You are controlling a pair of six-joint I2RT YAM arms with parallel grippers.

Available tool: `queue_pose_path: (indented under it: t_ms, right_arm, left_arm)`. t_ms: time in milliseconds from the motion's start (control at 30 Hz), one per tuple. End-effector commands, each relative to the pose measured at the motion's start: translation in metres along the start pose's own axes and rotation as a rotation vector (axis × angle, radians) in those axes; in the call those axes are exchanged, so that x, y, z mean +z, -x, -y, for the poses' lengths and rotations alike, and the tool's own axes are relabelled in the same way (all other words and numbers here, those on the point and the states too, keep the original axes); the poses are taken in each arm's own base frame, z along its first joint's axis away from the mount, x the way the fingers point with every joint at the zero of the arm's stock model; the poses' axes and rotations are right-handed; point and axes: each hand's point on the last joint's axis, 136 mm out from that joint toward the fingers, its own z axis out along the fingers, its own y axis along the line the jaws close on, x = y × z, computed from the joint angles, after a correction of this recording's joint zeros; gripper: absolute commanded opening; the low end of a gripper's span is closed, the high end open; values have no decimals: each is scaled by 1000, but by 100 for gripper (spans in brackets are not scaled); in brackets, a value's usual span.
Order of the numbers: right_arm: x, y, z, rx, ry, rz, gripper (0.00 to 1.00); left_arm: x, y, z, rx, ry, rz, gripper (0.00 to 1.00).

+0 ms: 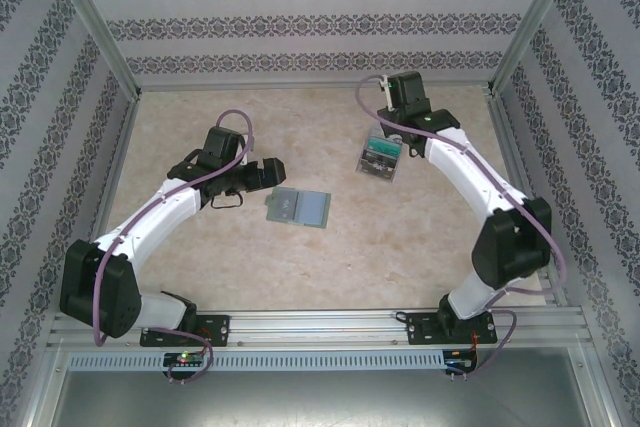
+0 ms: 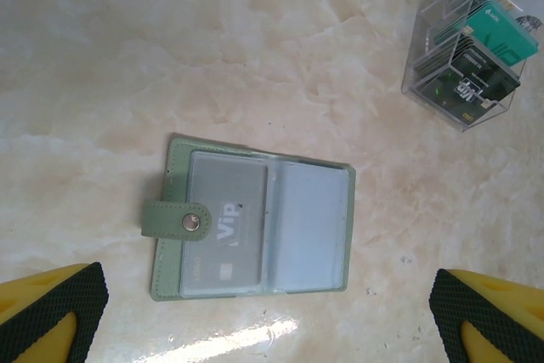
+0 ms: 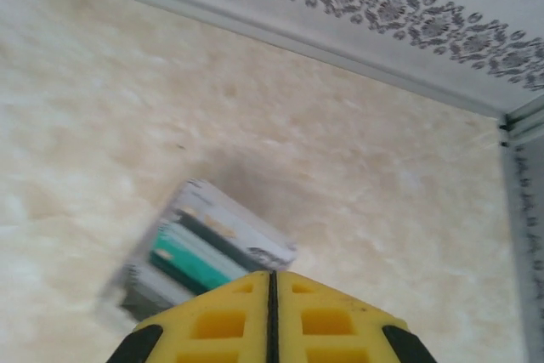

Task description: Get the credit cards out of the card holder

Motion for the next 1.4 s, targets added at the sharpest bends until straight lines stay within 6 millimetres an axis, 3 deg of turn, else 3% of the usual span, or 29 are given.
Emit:
queue_pose_path:
  t_ms: [0,267,367,600,800,1367]
  right_arm:
    - [-9,-28,-43,269,190,-98,0]
    - [-15,-107,-125,464,354,-312,0]
    - [-13,-139,-154,461,360,-378,0]
    - [2,-191,-202,447,369,-527,0]
    - [15,-201,-219,432,372,-579,0]
    - [35,-219,-222,422,329,-638,0]
  left_arm:
    - [5,-7,-3,-23,-12,-27,99]
    - [29,-22,-9,-55,-16,-117,97]
    - [39,-29,-11,-65,-16,-156,97]
    - [62,-45,-17,-86,-17,-244,97]
    - [76,-55,-20,-92,-8,-302,95]
    - [96,-59,-7,-69,-40,-342,88]
